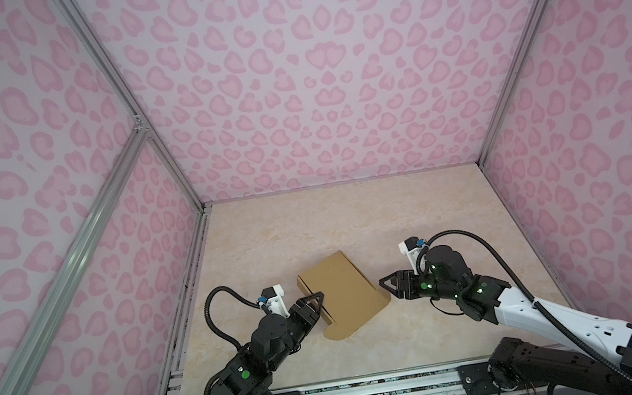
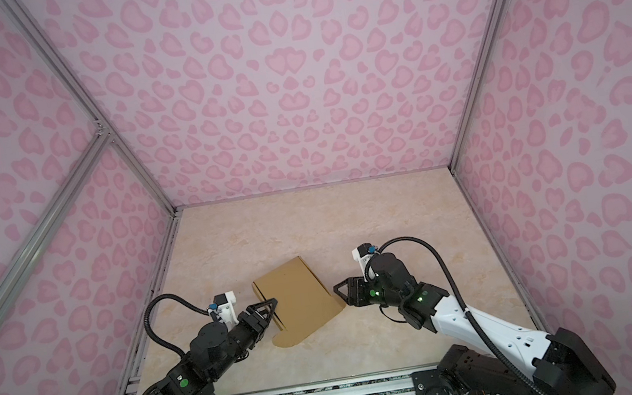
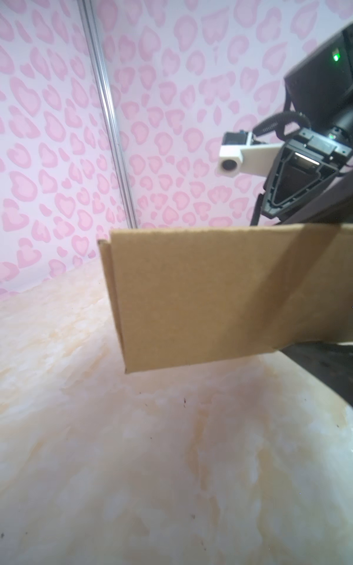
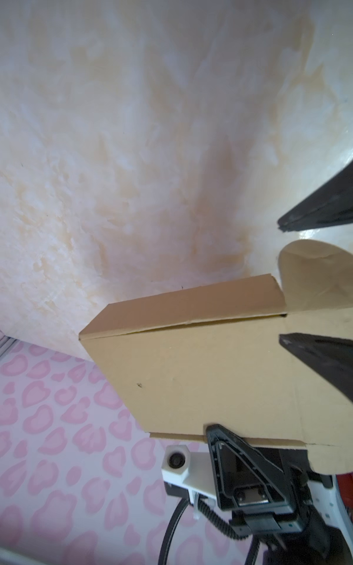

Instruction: Fold the paper box

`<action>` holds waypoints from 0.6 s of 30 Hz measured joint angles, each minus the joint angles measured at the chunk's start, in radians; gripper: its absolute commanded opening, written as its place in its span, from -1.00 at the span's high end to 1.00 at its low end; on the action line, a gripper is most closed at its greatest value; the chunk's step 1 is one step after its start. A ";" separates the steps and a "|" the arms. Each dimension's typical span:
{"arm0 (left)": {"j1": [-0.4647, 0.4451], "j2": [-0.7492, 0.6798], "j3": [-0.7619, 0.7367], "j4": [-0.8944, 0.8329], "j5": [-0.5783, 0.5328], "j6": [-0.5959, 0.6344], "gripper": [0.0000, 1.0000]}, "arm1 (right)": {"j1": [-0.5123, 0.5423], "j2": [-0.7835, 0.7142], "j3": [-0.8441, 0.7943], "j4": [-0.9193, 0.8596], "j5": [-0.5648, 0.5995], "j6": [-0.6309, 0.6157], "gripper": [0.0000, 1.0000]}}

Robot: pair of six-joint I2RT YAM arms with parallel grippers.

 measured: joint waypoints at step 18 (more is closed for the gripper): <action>0.000 0.024 0.053 -0.006 -0.064 -0.074 -0.11 | 0.321 -0.190 -0.255 0.391 0.399 0.443 -0.59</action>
